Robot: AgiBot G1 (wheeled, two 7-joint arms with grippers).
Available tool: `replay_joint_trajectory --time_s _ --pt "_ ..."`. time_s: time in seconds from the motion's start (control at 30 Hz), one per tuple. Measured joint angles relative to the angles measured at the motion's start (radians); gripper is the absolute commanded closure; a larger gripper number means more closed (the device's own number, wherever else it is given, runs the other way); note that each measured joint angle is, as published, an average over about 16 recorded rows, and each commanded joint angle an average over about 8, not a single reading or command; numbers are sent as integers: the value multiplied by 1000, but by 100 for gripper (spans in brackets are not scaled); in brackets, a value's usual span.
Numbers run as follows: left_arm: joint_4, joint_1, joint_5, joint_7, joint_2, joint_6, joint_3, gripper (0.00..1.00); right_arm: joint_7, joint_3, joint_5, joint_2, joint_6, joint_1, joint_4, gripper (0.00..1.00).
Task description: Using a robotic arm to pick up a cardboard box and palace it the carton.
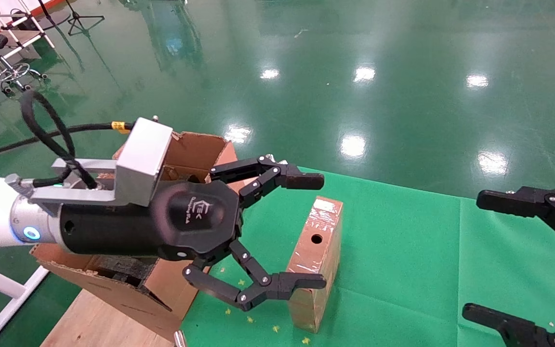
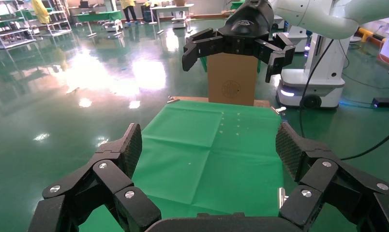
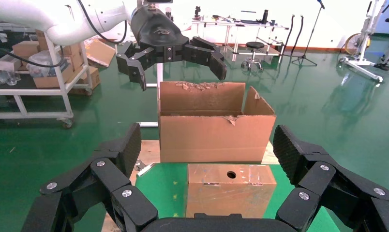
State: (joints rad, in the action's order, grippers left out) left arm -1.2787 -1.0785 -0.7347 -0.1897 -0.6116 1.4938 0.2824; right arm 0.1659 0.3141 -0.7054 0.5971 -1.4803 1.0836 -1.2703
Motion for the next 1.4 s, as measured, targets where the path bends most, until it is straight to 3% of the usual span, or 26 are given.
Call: replay_joint_trajectory --time_s 0.5,0.53,0.73,0.8,1.4 --pt "-1 -1 -2 1 1 0 0 0 0 0 0 0 0 0 0 2" --pt "-2 -2 -5 2 1 -1 0 0 0 0 0 0 0 0 0 10" --pt "-20 -32 -57 1 -1 -11 16 0 0 0 0 0 0 0 0 85" --pt "-26 -51 -83 -7 -5 -16 26 0 0 0 0 0 0 0 0 100" --pt "-57 -235 -315 -151 -55 -80 125 0 0 0 0 0 0 0 1 100"
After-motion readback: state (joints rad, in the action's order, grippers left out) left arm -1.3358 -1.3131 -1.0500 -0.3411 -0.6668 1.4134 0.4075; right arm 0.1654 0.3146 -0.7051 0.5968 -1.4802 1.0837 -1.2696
